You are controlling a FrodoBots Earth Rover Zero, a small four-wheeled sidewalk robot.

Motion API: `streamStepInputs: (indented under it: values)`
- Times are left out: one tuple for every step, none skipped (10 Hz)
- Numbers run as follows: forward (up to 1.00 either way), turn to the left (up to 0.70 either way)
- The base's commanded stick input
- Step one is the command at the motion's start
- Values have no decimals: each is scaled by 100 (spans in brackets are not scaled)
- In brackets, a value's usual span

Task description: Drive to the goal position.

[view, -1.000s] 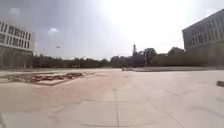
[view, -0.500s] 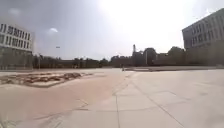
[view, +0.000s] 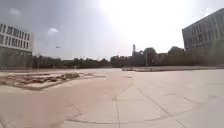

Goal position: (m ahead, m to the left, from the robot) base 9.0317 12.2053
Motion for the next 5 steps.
streamStepInputs:
  values:
    - [70, 2]
    - [70, 2]
    - [70, 2]
    - [70, 2]
    - [70, 2]
